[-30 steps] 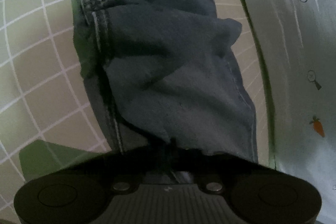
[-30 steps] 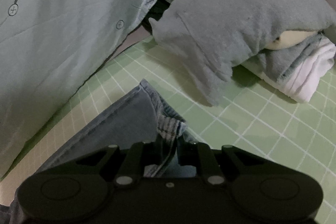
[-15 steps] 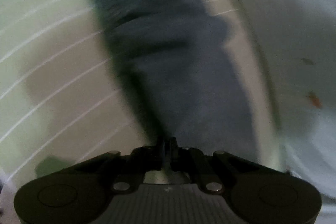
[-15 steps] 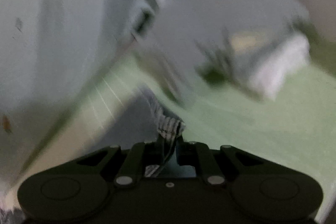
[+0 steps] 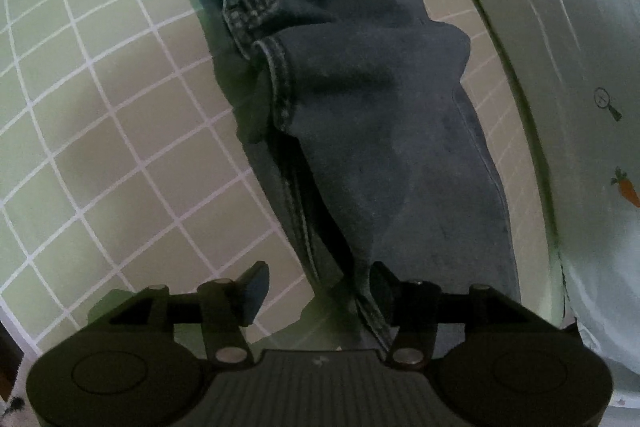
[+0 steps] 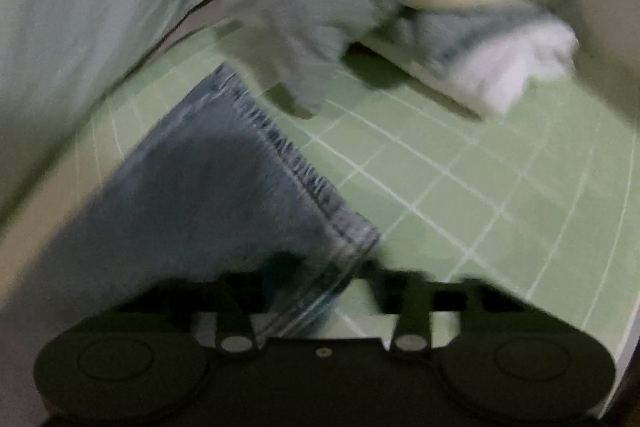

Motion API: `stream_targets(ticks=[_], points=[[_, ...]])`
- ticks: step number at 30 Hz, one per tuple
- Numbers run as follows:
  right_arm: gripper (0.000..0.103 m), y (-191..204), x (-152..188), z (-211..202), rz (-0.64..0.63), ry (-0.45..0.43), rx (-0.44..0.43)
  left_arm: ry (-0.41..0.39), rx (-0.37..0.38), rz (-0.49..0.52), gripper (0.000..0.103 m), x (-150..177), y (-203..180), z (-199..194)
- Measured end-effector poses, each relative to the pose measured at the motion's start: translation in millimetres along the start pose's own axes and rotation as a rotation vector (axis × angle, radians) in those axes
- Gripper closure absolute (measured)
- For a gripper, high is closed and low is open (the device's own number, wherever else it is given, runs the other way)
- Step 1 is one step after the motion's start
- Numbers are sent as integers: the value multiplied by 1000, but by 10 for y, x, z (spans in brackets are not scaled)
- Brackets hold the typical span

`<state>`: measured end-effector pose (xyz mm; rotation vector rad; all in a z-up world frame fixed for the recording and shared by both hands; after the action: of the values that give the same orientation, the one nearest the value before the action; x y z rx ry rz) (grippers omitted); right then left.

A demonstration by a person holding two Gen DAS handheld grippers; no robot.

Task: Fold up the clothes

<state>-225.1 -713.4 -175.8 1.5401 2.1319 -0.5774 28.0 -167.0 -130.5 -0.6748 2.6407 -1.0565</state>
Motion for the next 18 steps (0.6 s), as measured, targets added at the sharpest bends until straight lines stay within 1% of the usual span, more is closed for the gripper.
stream_targets(ticks=[1, 3, 4, 5, 6, 8, 9, 10, 12, 13, 14, 15, 16, 18], points=[[78, 26, 3, -11, -58, -17, 7, -11, 1, 0, 46, -18, 18, -13], [79, -58, -23, -4, -62, -12, 9, -36, 1, 3, 45, -53, 58, -55], [79, -160, -50, 29, -25, -5, 32, -57, -1, 9, 42, -68, 83, -106], [79, -252, -81, 65, 4, -8, 68, -78, -6, 16, 38, -92, 106, -156], [79, -329, -116, 102, 6, -21, 98, -100, -15, 26, 35, -132, 130, -207], [77, -482, -187, 173, 10, -46, 156, -143, -47, 51, 31, -220, 189, -299], [75, -528, -220, 199, 19, -37, 156, -165, -65, 62, 29, -270, 216, -334], [72, -562, -243, 219, 36, -22, 156, -187, -79, 72, 28, -330, 248, -364], [66, -615, -273, 248, 61, 8, 166, -228, -91, 75, 23, -450, 324, -415], [59, -633, -281, 257, 69, 22, 175, -246, -90, 66, 23, -504, 376, -451], [55, -641, -280, 261, 74, 33, 181, -262, -82, 52, 23, -563, 426, -487], [54, -650, -278, 263, 79, 43, 186, -273, -71, 37, 23, -622, 461, -500], [53, -659, -264, 245, 91, 52, 182, -284, -57, 22, 23, -691, 495, -507], [48, -630, -213, 152, 103, 43, 159, -305, -34, -4, 21, -833, 539, -481]])
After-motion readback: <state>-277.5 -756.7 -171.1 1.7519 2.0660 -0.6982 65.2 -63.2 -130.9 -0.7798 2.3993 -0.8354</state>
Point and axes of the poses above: each gripper's, at about its wrist camera, not at the fingertips, and z roughly the way its jaws point, y to its left, x to its underside, the point moved 7 cm from there along z, roughly the way its jaws point, and after that the axes turned 15 degrees about x, right-handed, at the moved point
